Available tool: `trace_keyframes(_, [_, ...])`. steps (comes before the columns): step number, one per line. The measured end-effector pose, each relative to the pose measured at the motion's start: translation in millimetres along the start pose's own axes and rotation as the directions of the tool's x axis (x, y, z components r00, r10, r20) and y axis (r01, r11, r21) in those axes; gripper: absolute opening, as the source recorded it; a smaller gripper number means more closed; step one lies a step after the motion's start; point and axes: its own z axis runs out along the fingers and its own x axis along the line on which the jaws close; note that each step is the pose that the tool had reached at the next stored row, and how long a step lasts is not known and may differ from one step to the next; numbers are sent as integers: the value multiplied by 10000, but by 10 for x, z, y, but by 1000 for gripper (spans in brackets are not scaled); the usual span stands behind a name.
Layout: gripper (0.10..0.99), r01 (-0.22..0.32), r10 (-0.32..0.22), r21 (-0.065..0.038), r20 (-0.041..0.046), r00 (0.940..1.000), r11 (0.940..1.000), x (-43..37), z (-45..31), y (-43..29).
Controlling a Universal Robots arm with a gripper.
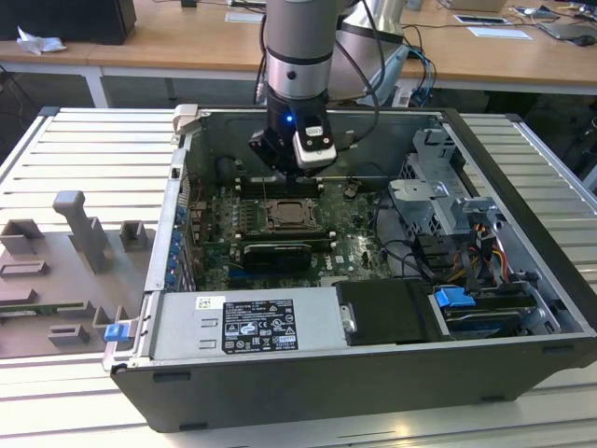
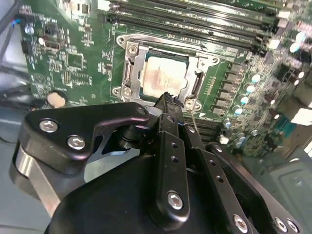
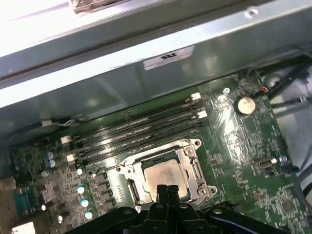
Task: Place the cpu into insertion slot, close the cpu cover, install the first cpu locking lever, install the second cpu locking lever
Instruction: 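Install the first cpu locking lever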
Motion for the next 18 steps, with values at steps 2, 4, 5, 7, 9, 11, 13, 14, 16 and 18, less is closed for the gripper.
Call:
trace_keyframes(2, [110, 467, -467, 2, -37, 9989, 9989, 0, 1, 0])
trace_keyframes(4, [110, 953, -953, 0, -74, 9954, 9954, 0, 5, 0])
trace_keyframes(5, [110, 1213, -1213, -2, -93, 9926, 9926, 0, 8, 0])
trace_keyframes(7, [110, 1611, -1611, -5, -122, 9869, 9869, 0, 11, 0])
trace_keyframes(9, [110, 2295, -2295, -14, -173, 9731, 9733, 1, 14, -1])
trace_keyframes(11, [110, 2375, -2375, -17, -176, 9712, 9714, 82, 13, -26])
trace_keyframes(13, [110, 2477, -2477, -24, -182, 9687, 9688, 114, 15, -35])
trace_keyframes(14, [110, 2605, -2605, -26, -193, 9653, 9655, 116, 15, -36])
trace_keyframes(16, [110, 2863, -2863, -30, -213, 9579, 9581, 120, 16, -37])
trace_keyframes(18, [110, 2903, -2903, -32, -214, 9567, 9569, 173, 16, -54])
